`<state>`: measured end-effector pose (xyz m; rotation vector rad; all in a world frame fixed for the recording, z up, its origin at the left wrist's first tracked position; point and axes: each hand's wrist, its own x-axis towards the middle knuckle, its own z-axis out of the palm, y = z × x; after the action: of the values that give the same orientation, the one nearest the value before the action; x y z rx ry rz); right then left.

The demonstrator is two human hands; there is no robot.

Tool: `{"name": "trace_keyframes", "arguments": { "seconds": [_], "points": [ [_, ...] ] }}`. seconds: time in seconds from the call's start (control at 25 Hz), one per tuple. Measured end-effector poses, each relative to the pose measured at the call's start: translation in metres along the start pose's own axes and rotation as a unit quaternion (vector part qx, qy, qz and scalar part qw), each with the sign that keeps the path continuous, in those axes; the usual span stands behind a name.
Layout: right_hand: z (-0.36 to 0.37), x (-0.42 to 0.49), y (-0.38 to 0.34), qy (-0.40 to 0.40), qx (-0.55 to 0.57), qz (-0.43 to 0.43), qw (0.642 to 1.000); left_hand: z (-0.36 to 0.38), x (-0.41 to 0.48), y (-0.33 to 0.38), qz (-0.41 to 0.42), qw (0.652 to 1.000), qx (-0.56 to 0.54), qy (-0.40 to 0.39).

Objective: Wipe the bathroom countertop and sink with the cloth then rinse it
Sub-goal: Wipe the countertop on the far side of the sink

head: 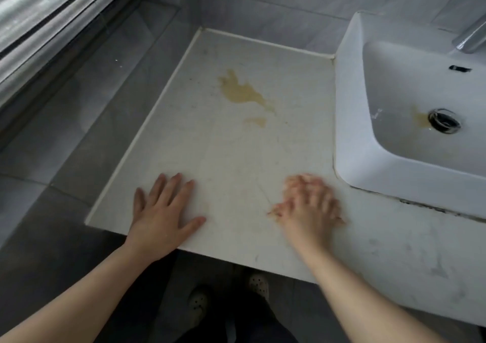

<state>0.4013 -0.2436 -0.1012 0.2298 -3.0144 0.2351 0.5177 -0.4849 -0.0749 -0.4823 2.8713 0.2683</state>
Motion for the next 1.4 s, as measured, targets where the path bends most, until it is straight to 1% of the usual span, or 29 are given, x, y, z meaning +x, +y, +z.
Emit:
{"name": "trace_keyframes", "arguments": {
  "seconds": [0.04, 0.08, 0.12, 0.16, 0.2, 0.24, 0.28, 0.36, 0.4, 0.44, 0.48, 0.52, 0.56, 0.6, 0.64, 0.68, 0.72, 0.84, 0.88, 0.96, 1.04, 1.08, 1.12, 1.16, 1.2, 1.24, 1.32, 1.36, 1.4],
  "points": [
    [0.002, -0.013, -0.038, 0.002, 0.003, -0.053, 0.999, 0.002, -0.007, -0.010, -0.021, 1.000, -0.001, 0.001],
    [0.007, -0.034, -0.073, 0.005, 0.005, -0.134, 0.991, 0.005, -0.012, -0.020, -0.046, 0.999, -0.002, 0.005],
    [0.008, -0.054, -0.097, -0.016, 0.012, -0.217, 0.976, 0.005, -0.016, -0.029, -0.072, 0.997, -0.004, 0.013],
    [0.005, -0.064, -0.105, -0.041, 0.014, -0.278, 0.960, 0.006, -0.019, -0.039, -0.093, 0.995, -0.012, 0.027],
    [0.004, -0.060, -0.096, -0.059, 0.019, -0.309, 0.949, 0.007, -0.021, -0.048, -0.106, 0.993, -0.023, 0.042],
    [0.008, -0.050, -0.074, -0.038, 0.011, -0.309, 0.950, 0.008, -0.024, -0.054, -0.108, 0.992, -0.031, 0.052],
    [0.010, -0.037, -0.049, -0.043, -0.002, -0.263, 0.964, 0.009, -0.026, -0.058, -0.098, 0.993, -0.032, 0.058],
    [0.002, -0.007, -0.005, -0.054, -0.002, -0.073, 0.996, 0.011, -0.028, -0.061, -0.076, 0.994, -0.037, 0.070],
    [-0.001, -0.002, -0.004, -0.052, 0.004, 0.007, 0.999, 0.011, -0.028, -0.062, -0.073, 0.994, -0.044, 0.070],
    [-0.001, -0.005, -0.021, -0.053, 0.002, 0.033, 0.998, 0.011, -0.028, -0.063, -0.069, 0.994, -0.047, 0.064],
    [0.001, -0.017, -0.048, -0.064, 0.011, -0.012, 0.998, 0.011, -0.028, -0.065, -0.060, 0.995, -0.048, 0.060],
    [0.004, -0.036, -0.080, -0.093, 0.022, -0.104, 0.990, 0.012, -0.029, -0.068, -0.049, 0.996, -0.047, 0.062],
    [0.009, -0.055, -0.110, -0.105, 0.036, -0.211, 0.971, 0.013, -0.031, -0.072, -0.043, 0.996, -0.041, 0.070],
    [0.009, -0.064, -0.133, -0.117, 0.043, -0.299, 0.946, 0.014, -0.035, -0.073, -0.046, 0.995, -0.032, 0.079],
    [0.010, -0.057, -0.150, -0.107, 0.035, -0.370, 0.922, 0.016, -0.040, -0.071, -0.064, 0.994, -0.029, 0.088],
    [0.009, -0.038, -0.166, -0.095, 0.031, -0.404, 0.909, 0.018, -0.046, -0.068, -0.089, 0.991, -0.036, 0.097],
    [0.013, -0.015, -0.179, -0.093, 0.029, -0.410, 0.907, 0.020, -0.049, -0.065, -0.104, 0.988, -0.046, 0.107],
    [0.023, 0.026, -0.220, -0.185, 0.036, -0.308, 0.932, 0.025, -0.053, -0.067, -0.094, 0.985, -0.065, 0.131],
    [0.026, 0.021, -0.233, -0.192, 0.054, -0.312, 0.929, 0.027, -0.053, -0.071, -0.078, 0.983, -0.073, 0.152],
    [0.028, -0.016, -0.241, -0.153, 0.058, -0.411, 0.897, 0.030, -0.054, -0.080, -0.054, 0.967, -0.150, 0.199],
    [0.021, -0.050, -0.222, -0.148, 0.074, -0.507, 0.846, 0.030, -0.057, -0.084, -0.073, 0.927, -0.265, 0.254],
    [0.015, -0.056, -0.206, -0.168, 0.065, -0.535, 0.825, 0.029, -0.058, -0.083, -0.091, 0.912, -0.291, 0.274],
    [0.012, -0.050, -0.191, -0.165, 0.045, -0.551, 0.817, 0.028, -0.058, -0.080, -0.108, 0.905, -0.294, 0.287],
    [0.015, -0.035, -0.176, -0.147, 0.028, -0.551, 0.821, 0.028, -0.057, -0.077, -0.115, 0.908, -0.278, 0.291],
    [0.017, -0.017, -0.166, -0.135, 0.013, -0.529, 0.838, 0.028, -0.054, -0.074, -0.110, 0.919, -0.247, 0.286],
    [0.017, 0.004, -0.160, -0.138, -0.002, -0.477, 0.868, 0.027, -0.051, -0.069, -0.094, 0.935, -0.210, 0.270],
    [0.019, 0.031, -0.165, -0.141, 0.006, -0.320, 0.937, 0.024, -0.039, -0.061, -0.068, 0.962, -0.142, 0.224],
    [0.017, 0.027, -0.173, -0.138, 0.007, -0.274, 0.952, 0.022, -0.030, -0.057, -0.063, 0.971, -0.116, 0.202],
    [0.013, 0.013, -0.177, -0.133, 0.008, -0.288, 0.948, 0.017, -0.020, -0.054, -0.064, 0.977, -0.095, 0.179]
  ]
}}
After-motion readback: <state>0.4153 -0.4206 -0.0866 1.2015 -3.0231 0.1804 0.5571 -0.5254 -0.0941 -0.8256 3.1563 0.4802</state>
